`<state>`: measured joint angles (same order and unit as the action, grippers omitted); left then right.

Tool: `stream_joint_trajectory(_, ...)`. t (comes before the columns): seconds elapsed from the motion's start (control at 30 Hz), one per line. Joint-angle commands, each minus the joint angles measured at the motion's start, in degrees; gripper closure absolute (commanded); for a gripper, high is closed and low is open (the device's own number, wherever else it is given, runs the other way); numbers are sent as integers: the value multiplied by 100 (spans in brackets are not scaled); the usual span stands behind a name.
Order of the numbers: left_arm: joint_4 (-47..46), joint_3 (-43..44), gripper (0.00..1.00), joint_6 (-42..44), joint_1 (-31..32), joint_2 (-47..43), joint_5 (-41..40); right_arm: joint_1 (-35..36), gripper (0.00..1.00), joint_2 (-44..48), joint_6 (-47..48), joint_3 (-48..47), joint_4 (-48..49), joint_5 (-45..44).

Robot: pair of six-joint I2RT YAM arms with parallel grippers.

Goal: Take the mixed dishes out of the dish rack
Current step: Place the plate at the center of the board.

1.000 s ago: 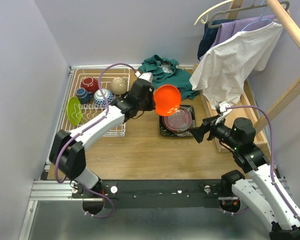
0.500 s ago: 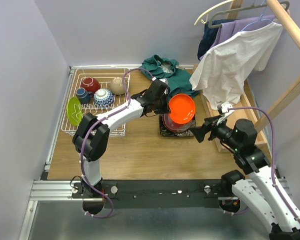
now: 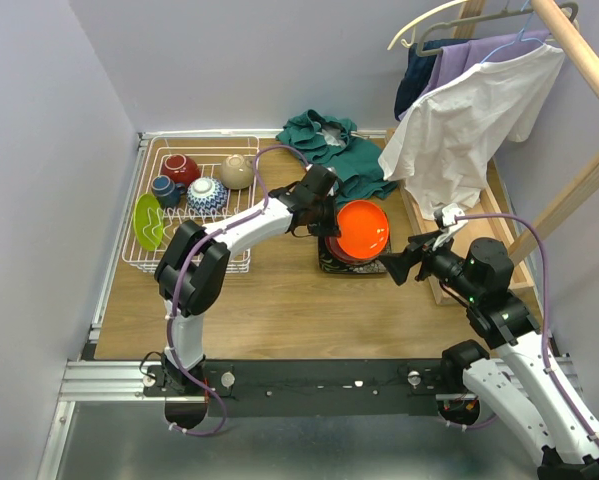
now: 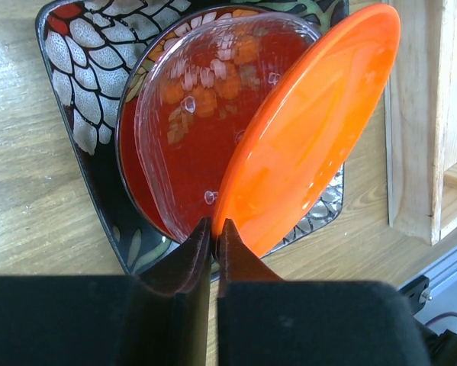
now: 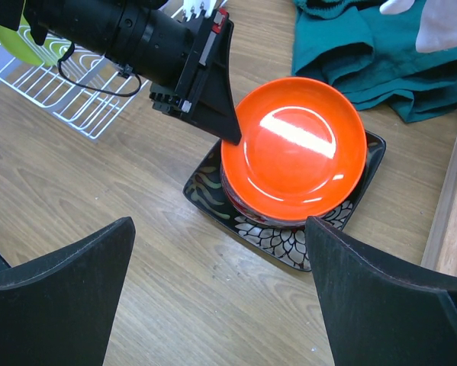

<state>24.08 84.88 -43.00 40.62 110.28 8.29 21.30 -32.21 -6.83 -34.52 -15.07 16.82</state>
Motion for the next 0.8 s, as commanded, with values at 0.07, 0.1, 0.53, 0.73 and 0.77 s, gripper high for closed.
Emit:
stream_joint_trajectory(0.07,290,169,77,64,42,125,50,23,0,21,59,77,66,-117)
stream_joint_trajectory(0.1,317,178,76,81,34,125,-20,23,0,21,50,69,57,-117)
stream_joint_trajectory(0.53,844,318,41,362,42,-235,-425,23,0,39,59,77,57,-144)
stream_joint_trajectory(0.73,1248,432,25,722,16,-726,-1127,23,0,30,59,69,57,-135)
stream_joint_trajectory(0.77,1301,441,22,793,-1,-814,-1259,23,0,30,68,77,57,-118)
